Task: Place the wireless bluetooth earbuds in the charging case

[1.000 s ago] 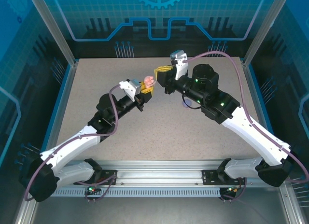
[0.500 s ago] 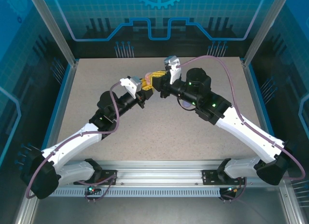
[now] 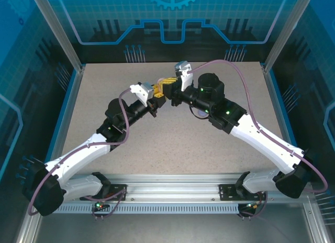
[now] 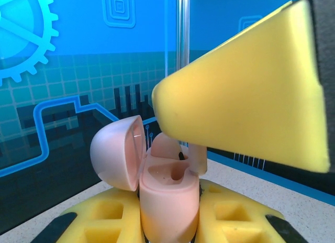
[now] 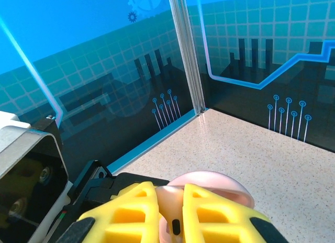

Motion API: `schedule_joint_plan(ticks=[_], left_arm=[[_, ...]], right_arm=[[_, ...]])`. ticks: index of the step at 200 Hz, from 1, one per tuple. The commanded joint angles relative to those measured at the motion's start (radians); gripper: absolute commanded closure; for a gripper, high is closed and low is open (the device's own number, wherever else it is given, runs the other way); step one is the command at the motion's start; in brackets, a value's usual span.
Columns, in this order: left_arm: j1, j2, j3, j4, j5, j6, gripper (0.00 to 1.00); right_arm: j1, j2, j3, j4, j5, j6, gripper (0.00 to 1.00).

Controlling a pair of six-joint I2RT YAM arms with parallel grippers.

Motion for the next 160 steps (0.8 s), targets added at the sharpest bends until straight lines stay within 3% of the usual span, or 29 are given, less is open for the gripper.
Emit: schedule_joint_plan(ticks=[1, 128, 160], left_arm=[[-0.009, -0.010, 0.039, 0.030, 0.005, 0.029, 1.00], [-0.009, -0.012, 0.045, 0.024, 0.007, 0.035, 1.00], [-0.009, -0.007, 0.053, 0.018, 0.005, 0.039, 1.00]], right_arm=[[-0.016, 0.010, -0.006, 0.041, -0.004, 0.017, 0.88], [-0.037, 0.035, -0.010, 0.011, -0.028, 0.013, 0.89], [-0.036, 0.018, -0.028, 0.008, -0.039, 0.012, 0.84]])
